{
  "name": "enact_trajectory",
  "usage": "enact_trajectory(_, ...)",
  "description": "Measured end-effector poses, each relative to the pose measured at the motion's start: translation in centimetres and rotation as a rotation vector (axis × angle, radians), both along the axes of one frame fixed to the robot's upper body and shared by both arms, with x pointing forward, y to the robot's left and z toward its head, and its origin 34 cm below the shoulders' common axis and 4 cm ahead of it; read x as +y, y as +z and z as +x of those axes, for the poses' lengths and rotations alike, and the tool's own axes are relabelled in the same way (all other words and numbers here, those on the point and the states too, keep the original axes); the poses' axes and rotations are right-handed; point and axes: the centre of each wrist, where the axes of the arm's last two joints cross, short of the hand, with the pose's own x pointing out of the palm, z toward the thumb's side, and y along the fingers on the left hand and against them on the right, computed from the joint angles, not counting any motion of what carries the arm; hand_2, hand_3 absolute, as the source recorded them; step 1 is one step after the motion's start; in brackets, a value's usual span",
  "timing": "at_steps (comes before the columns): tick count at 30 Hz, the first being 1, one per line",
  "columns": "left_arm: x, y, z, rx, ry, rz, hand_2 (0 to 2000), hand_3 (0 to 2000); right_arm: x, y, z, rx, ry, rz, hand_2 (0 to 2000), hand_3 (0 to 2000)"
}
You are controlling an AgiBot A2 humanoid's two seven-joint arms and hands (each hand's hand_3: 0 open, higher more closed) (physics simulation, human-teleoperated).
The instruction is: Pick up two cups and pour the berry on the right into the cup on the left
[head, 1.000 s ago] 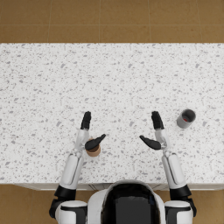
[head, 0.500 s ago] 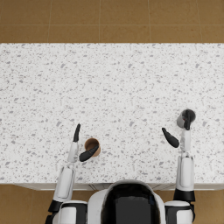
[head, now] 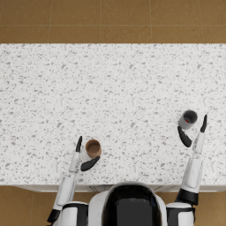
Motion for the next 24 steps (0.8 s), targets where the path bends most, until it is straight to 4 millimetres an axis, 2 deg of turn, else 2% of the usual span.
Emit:
enact_trajectory(6, -0.7, -1.3, 0.5, 0.039, -0.002, -0.023, 0, 0, -0.6, -2.0, 0.8, 0.072, -0.022, 0.036, 0, 0)
enact_trajectory(16, -1.6, -2.6, 2.0, 0.061, 0.017, -0.062, 0, 0, -1.4, -6.6, 3.8, 0.255, -0.052, 0.128, 0, 0)
enact_trajectory(24, -2.1, -2.5, 2.6, 0.051, 0.023, -0.087, 0, 0, -1.6, -7.9, 5.4, 0.311, -0.067, 0.176, 0, 0)
